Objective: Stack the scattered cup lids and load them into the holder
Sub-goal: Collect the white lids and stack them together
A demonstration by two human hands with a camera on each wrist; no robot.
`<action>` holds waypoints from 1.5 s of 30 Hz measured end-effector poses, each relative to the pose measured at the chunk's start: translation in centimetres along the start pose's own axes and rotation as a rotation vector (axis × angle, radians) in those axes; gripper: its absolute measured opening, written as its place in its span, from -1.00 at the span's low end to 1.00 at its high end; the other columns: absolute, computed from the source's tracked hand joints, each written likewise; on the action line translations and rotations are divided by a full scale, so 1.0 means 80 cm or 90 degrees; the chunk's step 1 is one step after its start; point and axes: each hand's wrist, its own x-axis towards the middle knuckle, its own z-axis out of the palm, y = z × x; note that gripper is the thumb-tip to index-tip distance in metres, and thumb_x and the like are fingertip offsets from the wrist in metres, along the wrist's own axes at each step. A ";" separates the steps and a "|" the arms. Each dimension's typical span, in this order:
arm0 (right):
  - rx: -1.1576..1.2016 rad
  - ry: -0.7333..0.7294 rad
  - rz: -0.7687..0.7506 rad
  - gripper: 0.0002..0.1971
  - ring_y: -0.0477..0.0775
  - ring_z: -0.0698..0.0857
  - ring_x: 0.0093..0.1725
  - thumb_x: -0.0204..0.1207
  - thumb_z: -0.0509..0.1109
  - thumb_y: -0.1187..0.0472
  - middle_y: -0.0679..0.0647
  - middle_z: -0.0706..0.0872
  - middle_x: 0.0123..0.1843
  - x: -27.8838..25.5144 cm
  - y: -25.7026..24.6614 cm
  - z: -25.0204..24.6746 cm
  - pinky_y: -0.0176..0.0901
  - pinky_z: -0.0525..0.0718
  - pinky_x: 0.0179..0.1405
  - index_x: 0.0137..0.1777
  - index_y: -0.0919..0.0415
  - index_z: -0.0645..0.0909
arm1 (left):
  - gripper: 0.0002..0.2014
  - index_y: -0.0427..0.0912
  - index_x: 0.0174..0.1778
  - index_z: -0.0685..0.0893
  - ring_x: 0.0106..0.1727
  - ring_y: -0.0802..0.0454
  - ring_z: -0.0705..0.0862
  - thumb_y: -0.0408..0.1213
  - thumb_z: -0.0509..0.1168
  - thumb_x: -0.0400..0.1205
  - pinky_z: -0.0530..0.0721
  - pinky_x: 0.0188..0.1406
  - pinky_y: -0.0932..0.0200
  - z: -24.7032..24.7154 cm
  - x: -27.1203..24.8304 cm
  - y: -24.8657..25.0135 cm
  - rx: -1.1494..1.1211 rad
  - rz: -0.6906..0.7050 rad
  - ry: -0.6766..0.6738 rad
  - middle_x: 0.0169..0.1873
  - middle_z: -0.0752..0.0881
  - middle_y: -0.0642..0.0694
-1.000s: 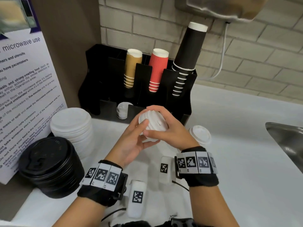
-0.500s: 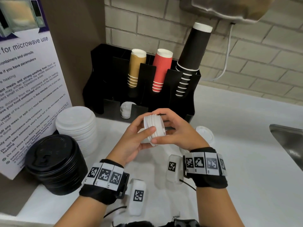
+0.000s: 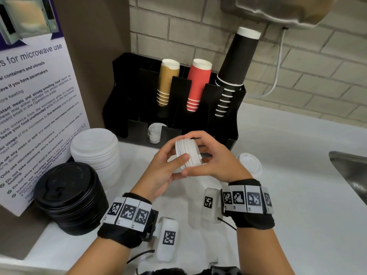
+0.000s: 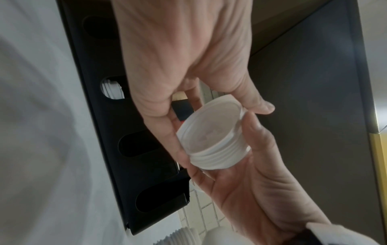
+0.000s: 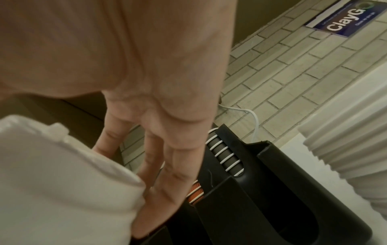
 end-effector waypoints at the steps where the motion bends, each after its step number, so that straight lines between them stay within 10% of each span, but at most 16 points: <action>1: -0.012 0.008 -0.009 -0.29 -0.14 0.66 0.21 0.17 0.74 0.12 -0.18 0.66 0.17 0.000 0.000 0.002 -0.26 0.72 -0.01 0.31 -0.20 0.51 | -0.30 0.04 0.46 0.53 0.34 -0.19 0.67 -0.03 0.51 0.35 0.77 0.00 -0.15 0.000 0.000 0.000 -0.001 0.001 0.004 0.38 0.60 -0.23; 14: -0.221 0.068 -0.083 -0.22 0.01 0.56 0.29 0.23 0.68 0.06 -0.01 0.57 0.31 0.083 -0.038 -0.007 -0.05 0.62 0.27 0.45 -0.05 0.43 | -0.47 0.20 0.32 0.63 0.22 -0.03 0.71 0.31 0.28 0.46 0.77 0.07 -0.07 -0.024 0.003 0.010 -0.019 -0.026 0.189 0.26 0.68 0.00; 19: -0.282 0.114 -0.061 -0.18 0.12 0.57 0.15 0.23 0.67 0.24 0.18 0.54 0.22 0.174 -0.043 0.010 -0.19 0.48 0.00 0.42 0.27 0.29 | -0.75 0.00 0.01 0.73 -0.05 -0.03 0.70 0.04 0.22 0.69 0.67 -0.05 0.01 -0.038 0.004 0.007 -0.057 -0.081 0.324 0.00 0.70 -0.01; 29: -0.716 -0.062 0.074 -0.25 0.30 0.59 0.24 0.29 0.63 0.13 0.27 0.52 0.31 0.231 -0.013 0.078 0.16 0.57 0.16 0.36 0.30 0.27 | -0.78 -0.03 -0.03 0.74 -0.05 -0.03 0.71 -0.05 0.23 0.70 0.66 -0.25 0.14 -0.046 -0.003 0.005 -0.047 -0.101 0.334 -0.03 0.72 -0.01; 45: -0.830 -0.084 0.078 -0.40 0.24 0.41 0.43 0.55 0.37 0.08 0.22 0.43 0.45 0.232 0.008 0.096 0.06 0.39 0.36 0.51 0.29 0.28 | -0.78 -0.05 -0.01 0.75 -0.07 0.00 0.73 -0.06 0.23 0.70 0.67 -0.27 0.16 -0.047 -0.002 0.005 -0.029 -0.097 0.326 -0.06 0.75 0.00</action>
